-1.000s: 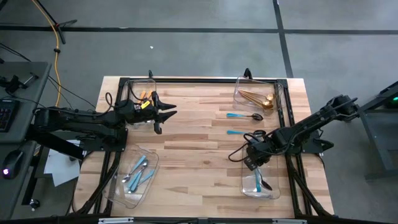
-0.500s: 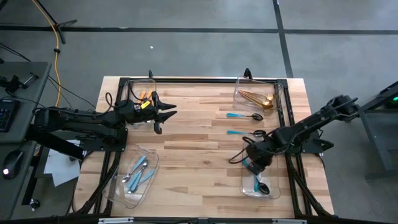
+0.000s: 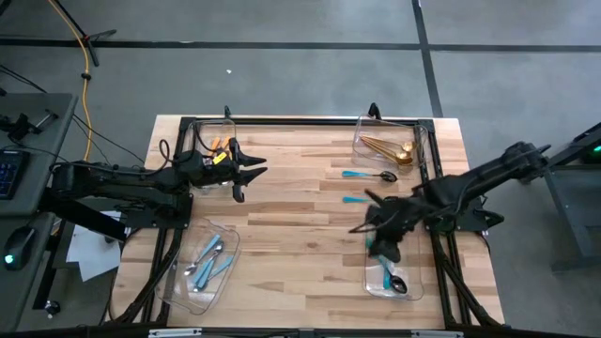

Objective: Sort silverware by color (type)
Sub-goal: Adjust the bottom right transparent bin on the table

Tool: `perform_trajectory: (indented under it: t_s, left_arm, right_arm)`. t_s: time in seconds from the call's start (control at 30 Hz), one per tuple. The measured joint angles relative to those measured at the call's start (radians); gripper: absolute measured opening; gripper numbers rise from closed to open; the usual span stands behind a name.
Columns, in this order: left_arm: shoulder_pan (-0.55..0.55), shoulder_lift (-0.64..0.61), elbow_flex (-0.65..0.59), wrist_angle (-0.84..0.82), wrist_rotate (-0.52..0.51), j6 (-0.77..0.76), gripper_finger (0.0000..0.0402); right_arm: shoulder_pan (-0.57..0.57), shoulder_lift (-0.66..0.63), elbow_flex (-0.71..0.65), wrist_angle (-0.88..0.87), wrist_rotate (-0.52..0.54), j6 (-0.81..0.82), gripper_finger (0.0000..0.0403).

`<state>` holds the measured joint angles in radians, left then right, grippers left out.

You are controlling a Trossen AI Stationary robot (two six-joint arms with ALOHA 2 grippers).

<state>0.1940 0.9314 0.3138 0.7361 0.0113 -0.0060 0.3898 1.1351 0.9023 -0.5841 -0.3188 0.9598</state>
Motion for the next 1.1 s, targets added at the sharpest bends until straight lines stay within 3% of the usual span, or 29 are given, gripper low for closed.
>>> perform_trajectory:
  t_s: [0.13, 0.33, 0.43, 0.53, 0.73, 0.97, 1.1]
  left_arm:
    - [0.0, 0.0, 0.0, 0.002, 0.0, 0.0, 0.0106]
    - [0.0, 0.0, 0.0, 0.002, 0.0, 0.004, 0.0106]
    - [0.0, 0.0, 0.0, 0.002, -0.001, 0.01, 0.0106]
    - [0.0, 0.0, 0.0, 0.002, -0.002, 0.015, 0.0106]
    - [0.0, 0.0, 0.0, 0.002, -0.002, 0.018, 0.0106]
    - [0.0, 0.0, 0.0, 0.004, -0.007, 0.039, 0.0106]
    - [0.0, 0.0, 0.0, 0.004, -0.01, 0.077, 0.0106]
  right_arm:
    - [-0.01, -0.006, 0.128, -0.001, 0.328, -0.345, 0.0114]
    - [-0.017, -0.004, 0.212, 0.108, 1.001, -0.919, 0.0114]
    - [-0.058, -0.003, 0.212, 0.15, 1.193, -1.08, 0.0114]
    - [-0.148, -0.003, 0.208, 0.142, 1.116, -1.114, 0.0114]
    - [-0.378, -0.002, 0.033, 0.292, 0.664, -1.129, 0.0114]
    - [-0.576, -0.002, -0.271, 0.96, 0.324, -1.175, 0.0114]
    - [-0.626, -0.002, -0.395, 1.289, 0.228, -1.144, 0.0114]
